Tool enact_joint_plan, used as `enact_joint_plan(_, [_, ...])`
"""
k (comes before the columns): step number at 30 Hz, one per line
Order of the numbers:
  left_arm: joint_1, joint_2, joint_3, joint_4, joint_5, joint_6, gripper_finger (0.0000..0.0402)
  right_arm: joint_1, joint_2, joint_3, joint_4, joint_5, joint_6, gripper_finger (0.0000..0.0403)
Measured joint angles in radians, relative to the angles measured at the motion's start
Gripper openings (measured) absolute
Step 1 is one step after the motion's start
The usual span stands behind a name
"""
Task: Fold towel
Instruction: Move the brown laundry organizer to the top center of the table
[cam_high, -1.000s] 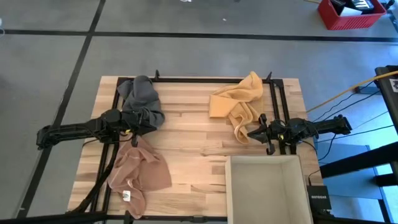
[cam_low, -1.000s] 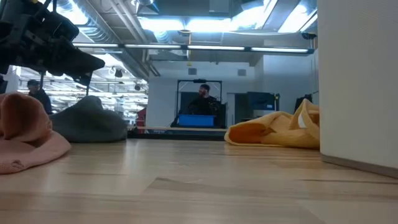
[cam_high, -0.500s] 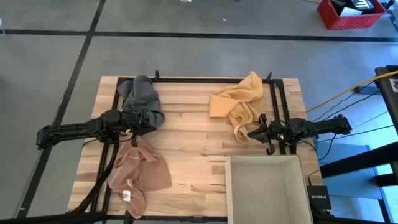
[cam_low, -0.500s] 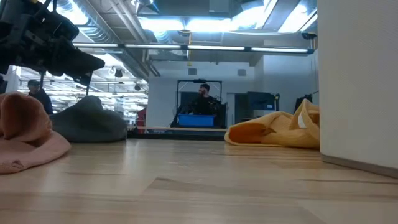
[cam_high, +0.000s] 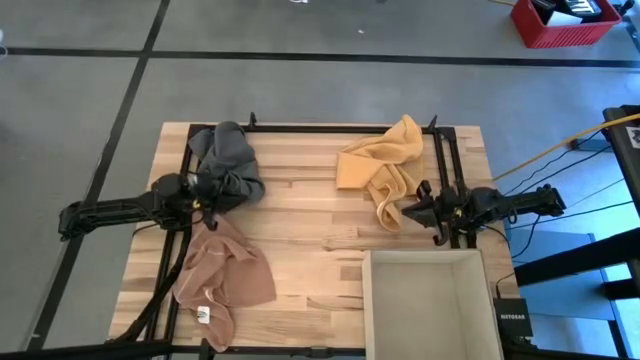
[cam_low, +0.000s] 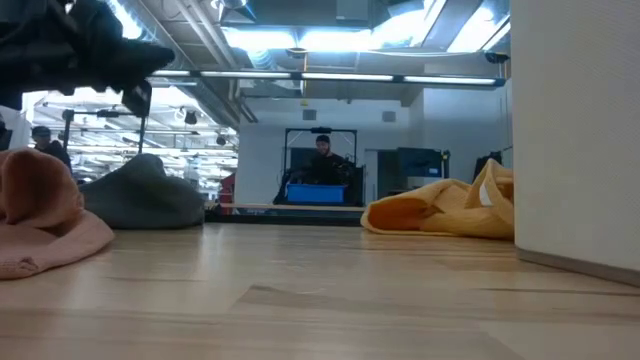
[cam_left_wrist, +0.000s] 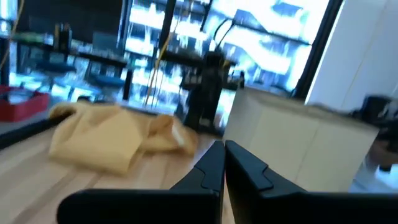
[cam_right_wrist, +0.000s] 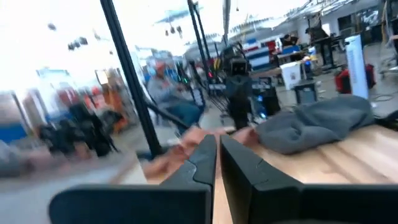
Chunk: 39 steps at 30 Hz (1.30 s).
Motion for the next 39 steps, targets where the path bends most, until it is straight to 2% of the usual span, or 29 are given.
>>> enact_joint_plan(6, [0.000, 0.046, 0.023, 0.160, -0.031, 0.038, 0.0005, 0.000, 0.000, 0.000, 0.036, 0.089, 0.008, 0.0026])
enact_joint_plan(10, [-0.036, 0.190, 0.139, 0.157, -0.031, 0.081, 0.0005, 0.000, 0.000, 0.000, 0.036, 0.125, 0.008, 0.0026])
enact_joint_plan(16, [-0.132, 0.513, 0.408, 0.125, -0.024, 0.243, 0.0005, 0.000, 0.000, 0.000, 0.038, 0.159, 0.003, 0.0026])
enact_joint_plan(22, [-0.234, 0.831, 0.691, 0.051, -0.023, 0.389, 0.0005, 0.000, 0.000, 0.000, 0.038, 0.144, 0.002, 0.0026])
enact_joint_plan(25, [-0.276, 0.977, 0.816, 0.054, -0.030, 0.382, 0.0005, 0.000, 0.000, 0.000, 0.038, 0.144, 0.002, 0.0026])
enact_joint_plan(29, [-0.321, 1.165, 0.977, 0.029, -0.089, 0.322, 0.0005, 0.000, 0.000, 0.001, 0.038, 0.144, 0.002, 0.0026])
enact_joint_plan(36, [-0.388, 1.478, 1.301, -0.154, -0.191, 0.215, 0.0005, 0.000, 0.000, 0.001, 0.037, 0.143, 0.028, 0.0026])
enact_joint_plan(39, [-0.421, 1.593, 1.472, -0.284, -0.232, 0.202, 0.0002, 0.000, 0.000, 0.001, 0.032, 0.123, 0.034, 0.0026])
